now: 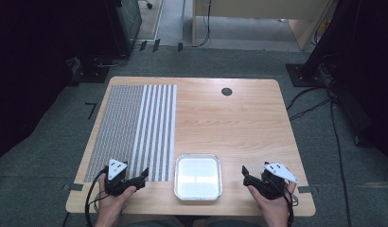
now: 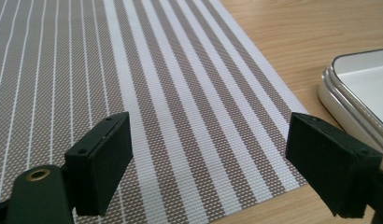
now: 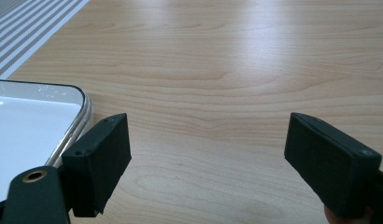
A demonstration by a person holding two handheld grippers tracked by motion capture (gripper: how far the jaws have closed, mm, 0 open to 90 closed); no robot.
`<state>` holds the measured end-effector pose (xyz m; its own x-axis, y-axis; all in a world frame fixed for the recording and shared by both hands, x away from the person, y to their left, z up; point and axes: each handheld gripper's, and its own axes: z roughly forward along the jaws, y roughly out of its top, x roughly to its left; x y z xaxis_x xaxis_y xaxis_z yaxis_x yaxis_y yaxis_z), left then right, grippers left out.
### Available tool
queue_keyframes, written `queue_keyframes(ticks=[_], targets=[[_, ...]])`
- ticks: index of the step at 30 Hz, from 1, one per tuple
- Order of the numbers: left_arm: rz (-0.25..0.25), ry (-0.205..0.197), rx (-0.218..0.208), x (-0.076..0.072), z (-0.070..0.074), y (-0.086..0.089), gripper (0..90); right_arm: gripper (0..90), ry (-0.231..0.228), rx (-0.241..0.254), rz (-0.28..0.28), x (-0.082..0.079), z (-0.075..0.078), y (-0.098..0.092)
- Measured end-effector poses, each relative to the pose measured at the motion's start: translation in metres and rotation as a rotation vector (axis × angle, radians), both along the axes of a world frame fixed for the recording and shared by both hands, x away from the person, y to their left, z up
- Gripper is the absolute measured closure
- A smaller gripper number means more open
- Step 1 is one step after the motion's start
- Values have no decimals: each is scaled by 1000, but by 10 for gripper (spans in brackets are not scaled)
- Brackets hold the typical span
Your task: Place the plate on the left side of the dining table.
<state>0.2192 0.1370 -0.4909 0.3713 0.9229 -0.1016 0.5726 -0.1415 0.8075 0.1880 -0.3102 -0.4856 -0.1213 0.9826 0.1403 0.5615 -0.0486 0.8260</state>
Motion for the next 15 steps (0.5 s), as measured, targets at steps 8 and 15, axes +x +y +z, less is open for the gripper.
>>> queue_keyframes(ticks=[8,15], targets=[[9,6,6,-1,-2,-12,138,145,-3,4,5,0,0,7],[-7,28,-26,-1,-2,-24,141,145,-14,11,-10,1,1,14]])
